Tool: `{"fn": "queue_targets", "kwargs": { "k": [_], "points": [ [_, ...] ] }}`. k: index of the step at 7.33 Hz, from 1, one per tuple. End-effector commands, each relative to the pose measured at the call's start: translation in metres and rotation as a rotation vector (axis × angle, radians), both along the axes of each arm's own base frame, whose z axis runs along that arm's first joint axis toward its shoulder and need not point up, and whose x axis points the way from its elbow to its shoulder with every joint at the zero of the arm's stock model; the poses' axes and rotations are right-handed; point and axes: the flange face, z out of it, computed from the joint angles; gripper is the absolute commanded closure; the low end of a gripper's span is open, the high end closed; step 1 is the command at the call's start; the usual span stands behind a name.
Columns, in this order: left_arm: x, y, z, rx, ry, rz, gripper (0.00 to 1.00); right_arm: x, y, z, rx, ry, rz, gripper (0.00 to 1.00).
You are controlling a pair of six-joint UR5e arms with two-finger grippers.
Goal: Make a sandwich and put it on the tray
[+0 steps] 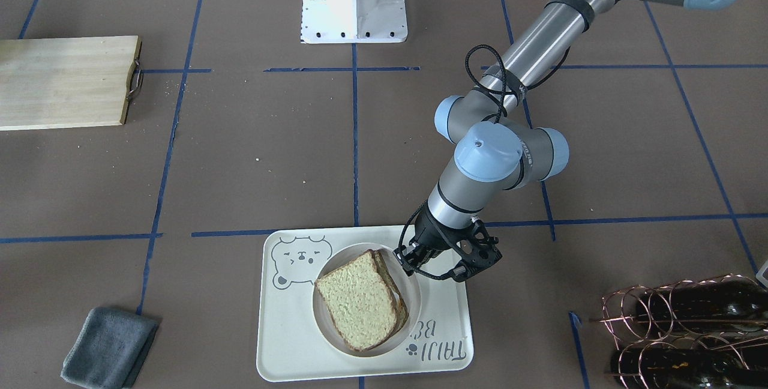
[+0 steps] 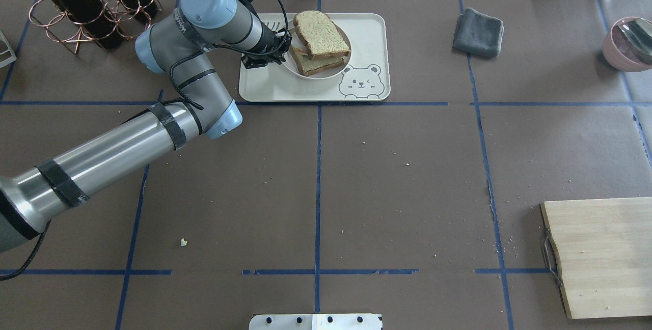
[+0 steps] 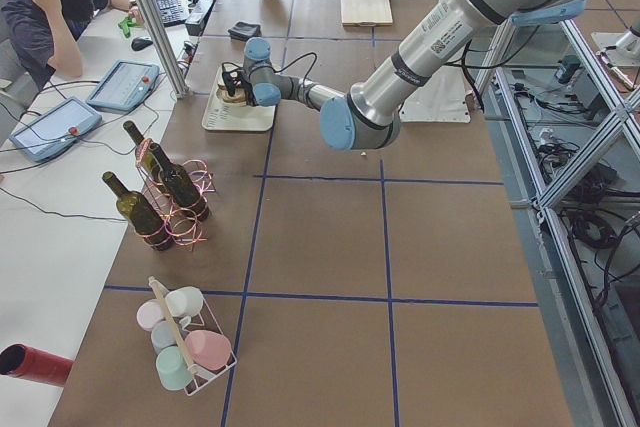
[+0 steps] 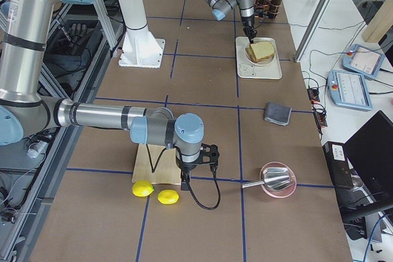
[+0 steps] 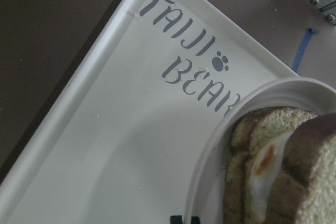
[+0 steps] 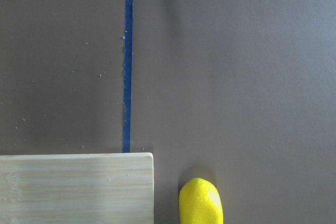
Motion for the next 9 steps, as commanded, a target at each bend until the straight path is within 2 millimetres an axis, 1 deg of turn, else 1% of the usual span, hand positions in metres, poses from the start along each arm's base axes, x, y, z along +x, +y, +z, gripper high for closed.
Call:
{"fn": "queue_targets", "kwargs": {
  "k": [1, 2, 3, 4, 5, 6, 7, 8, 9],
  "points": [
    [-0.029, -0.005, -0.012, 0.156, -0.047, 0.061, 0.00, 0.000, 0.000, 0.000, -0.001, -0.001, 0.000, 0.00],
    [-0.059, 0.006, -0.016, 0.119, -0.052, 0.100, 0.00, 0.000, 0.000, 0.001, -0.002, -0.001, 0.000, 0.00],
    [-0.094, 0.031, -0.013, 0.110, -0.058, 0.123, 0.00, 0.000, 0.001, 0.002, -0.004, -0.002, 0.000, 0.00],
    [-0.136, 0.050, -0.004, 0.151, -0.102, 0.159, 0.00, 0.000, 0.000, 0.002, -0.004, -0.002, 0.000, 0.00],
    [-0.186, 0.085, 0.010, 0.245, -0.175, 0.222, 0.00, -0.001, 0.001, 0.001, -0.004, -0.011, 0.001, 0.00],
    [-0.238, 0.119, 0.035, 0.301, -0.238, 0.259, 0.00, -0.003, 0.001, -0.001, -0.004, -0.042, 0.003, 0.00],
    [-0.293, 0.141, 0.081, 0.328, -0.307, 0.277, 0.00, -0.004, 0.001, -0.003, -0.002, -0.054, 0.002, 0.00],
    [-0.358, 0.145, 0.126, 0.381, -0.400, 0.292, 0.00, -0.004, 0.000, -0.006, 0.006, -0.058, 0.001, 0.00],
    [-0.420, 0.146, 0.177, 0.438, -0.508, 0.347, 0.00, -0.004, 0.000, -0.006, 0.027, -0.059, 0.000, 0.00]
  ]
}}
